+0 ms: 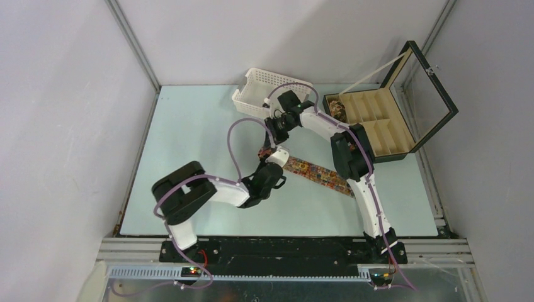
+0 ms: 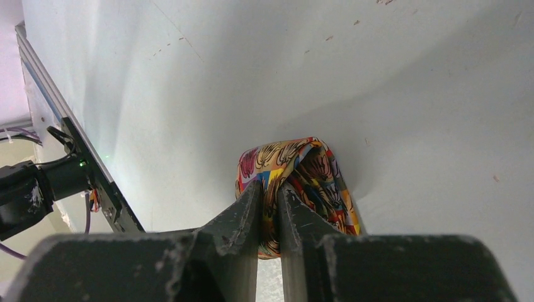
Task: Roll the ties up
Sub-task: Roll the tie at the center of the board.
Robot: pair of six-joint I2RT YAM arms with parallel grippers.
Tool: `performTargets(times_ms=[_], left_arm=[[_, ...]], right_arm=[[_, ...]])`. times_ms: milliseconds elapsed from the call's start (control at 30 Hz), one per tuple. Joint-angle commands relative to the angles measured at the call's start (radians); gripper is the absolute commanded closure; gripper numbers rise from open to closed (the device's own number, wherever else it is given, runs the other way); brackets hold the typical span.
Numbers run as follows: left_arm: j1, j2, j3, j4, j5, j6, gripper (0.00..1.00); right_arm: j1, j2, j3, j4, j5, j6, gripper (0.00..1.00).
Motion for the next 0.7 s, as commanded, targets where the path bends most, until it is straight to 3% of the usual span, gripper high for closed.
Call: performTargets(times_ms=[0, 133, 200, 333, 667], left_arm=[[-0.005, -0.171, -0.092, 0.016, 0.006, -0.141, 0.66], [0.021, -0.407, -0.204, 0.026, 0.015, -0.284, 0.54], [0.088, -0.481, -0.226, 0.025, 0.144, -0.387, 0.47], [0.226, -0.520, -0.234, 0.040, 0.454, -0.620, 0.55], [0.285, -0.468, -0.290, 0.147, 0.587, -1.181, 0.55]], right_arm=[[-0.006, -0.025, 0.008, 0.043, -0.005, 0.005, 0.83], [-0.009, -0.040, -0.018, 0.066, -0.003, 0.009, 0.83], [-0.011, -0.045, -0.026, 0.074, -0.005, 0.013, 0.83], [-0.014, -0.048, -0.036, 0.081, -0.006, 0.014, 0.83], [-0.014, -0.062, -0.046, 0.099, -0.006, 0.026, 0.83]])
